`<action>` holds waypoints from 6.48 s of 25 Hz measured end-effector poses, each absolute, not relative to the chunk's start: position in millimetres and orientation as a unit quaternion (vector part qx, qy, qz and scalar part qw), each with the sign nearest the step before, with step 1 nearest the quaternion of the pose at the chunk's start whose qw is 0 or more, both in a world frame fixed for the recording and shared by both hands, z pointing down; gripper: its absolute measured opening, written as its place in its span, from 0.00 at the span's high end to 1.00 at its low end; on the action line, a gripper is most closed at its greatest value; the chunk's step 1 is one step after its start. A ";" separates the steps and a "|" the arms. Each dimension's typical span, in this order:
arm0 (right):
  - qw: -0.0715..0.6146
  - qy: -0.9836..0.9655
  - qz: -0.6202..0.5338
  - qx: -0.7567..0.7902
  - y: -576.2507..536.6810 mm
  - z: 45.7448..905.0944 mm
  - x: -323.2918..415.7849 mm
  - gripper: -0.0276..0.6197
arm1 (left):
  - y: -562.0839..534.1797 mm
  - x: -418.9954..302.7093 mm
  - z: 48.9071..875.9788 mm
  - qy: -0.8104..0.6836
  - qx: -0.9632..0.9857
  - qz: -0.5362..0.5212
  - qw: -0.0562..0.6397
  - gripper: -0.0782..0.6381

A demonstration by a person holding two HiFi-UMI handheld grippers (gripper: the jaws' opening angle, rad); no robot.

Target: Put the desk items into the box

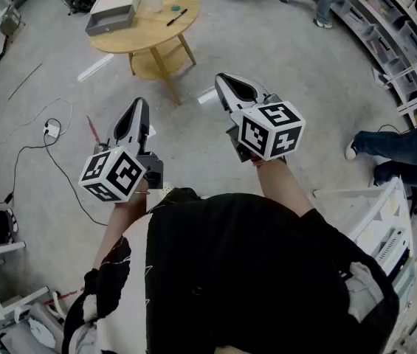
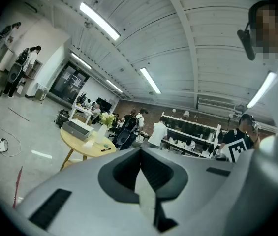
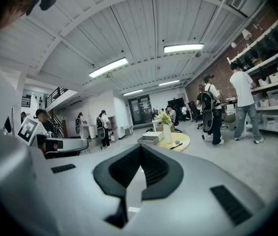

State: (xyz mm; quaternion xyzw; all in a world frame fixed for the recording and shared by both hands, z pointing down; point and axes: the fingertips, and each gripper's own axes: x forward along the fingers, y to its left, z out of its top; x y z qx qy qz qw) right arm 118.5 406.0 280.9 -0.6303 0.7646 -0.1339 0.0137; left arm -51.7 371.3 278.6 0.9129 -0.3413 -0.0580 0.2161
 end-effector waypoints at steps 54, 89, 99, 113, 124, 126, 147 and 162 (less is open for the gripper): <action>0.009 0.720 -0.206 -0.663 112.4 308.4 156.4 0.95 | 51.4 7.2 287.8 -0.286 0.927 -0.035 0.239 0.88; 0.005 0.700 -0.258 -0.666 27.1 347.0 157.5 0.95 | -31.0 12.4 325.9 -0.271 0.925 -0.008 0.266 0.88; 0.012 0.702 -0.272 -0.658 -13.8 354.0 194.1 0.95 | -65.2 41.2 329.8 -0.284 0.920 -0.006 0.270 0.88; 0.019 0.718 -0.265 -0.643 -100.6 339.3 252.5 0.95 | -142.4 87.1 313.1 -0.309 0.915 -0.022 0.258 0.88; -0.010 0.741 -0.267 -0.616 -155.5 345.3 276.8 0.95 | -188.6 92.8 325.8 -0.362 0.897 -0.020 0.252 0.88; -0.018 0.744 -0.272 -0.611 -161.9 351.4 281.3 0.95 | -192.3 95.5 330.2 -0.370 0.893 -0.017 0.254 0.88; -0.155 0.770 -0.384 -0.486 -192.5 489.2 287.5 0.95 | -220.1 106.0 373.2 -0.449 0.844 -0.014 0.293 0.88; -0.273 0.825 -0.313 -0.383 -196.3 508.8 258.3 0.82 | -235.7 109.4 371.7 -0.473 0.831 -0.004 0.291 0.88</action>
